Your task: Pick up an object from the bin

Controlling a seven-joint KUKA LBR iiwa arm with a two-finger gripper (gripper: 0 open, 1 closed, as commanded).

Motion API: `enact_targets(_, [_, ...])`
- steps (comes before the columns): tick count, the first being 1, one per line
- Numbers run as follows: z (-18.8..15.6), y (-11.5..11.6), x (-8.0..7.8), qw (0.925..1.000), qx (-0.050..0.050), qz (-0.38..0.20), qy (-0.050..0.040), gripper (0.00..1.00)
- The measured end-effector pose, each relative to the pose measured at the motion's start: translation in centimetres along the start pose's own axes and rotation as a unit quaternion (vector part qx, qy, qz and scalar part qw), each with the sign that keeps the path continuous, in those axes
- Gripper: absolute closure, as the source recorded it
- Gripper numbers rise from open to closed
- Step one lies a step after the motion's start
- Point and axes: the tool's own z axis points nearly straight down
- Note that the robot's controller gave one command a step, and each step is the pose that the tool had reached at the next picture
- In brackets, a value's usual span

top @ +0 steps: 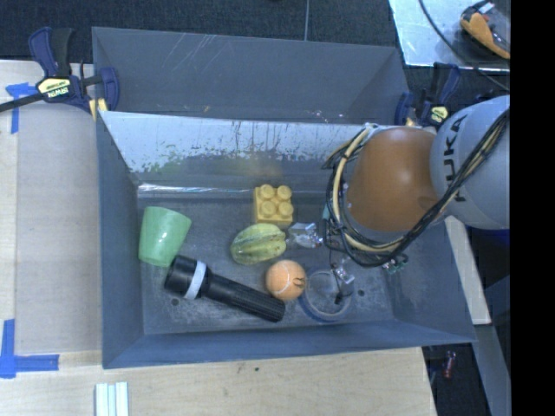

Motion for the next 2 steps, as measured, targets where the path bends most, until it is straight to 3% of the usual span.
enact_targets(1, [0.4,3.0,-3.1,0.9943,0.002,-0.107,-0.0029,0.00])
enact_targets(2, [1.0,5.7,-3.3,0.9918,0.003,0.128,-0.0017,1.00])
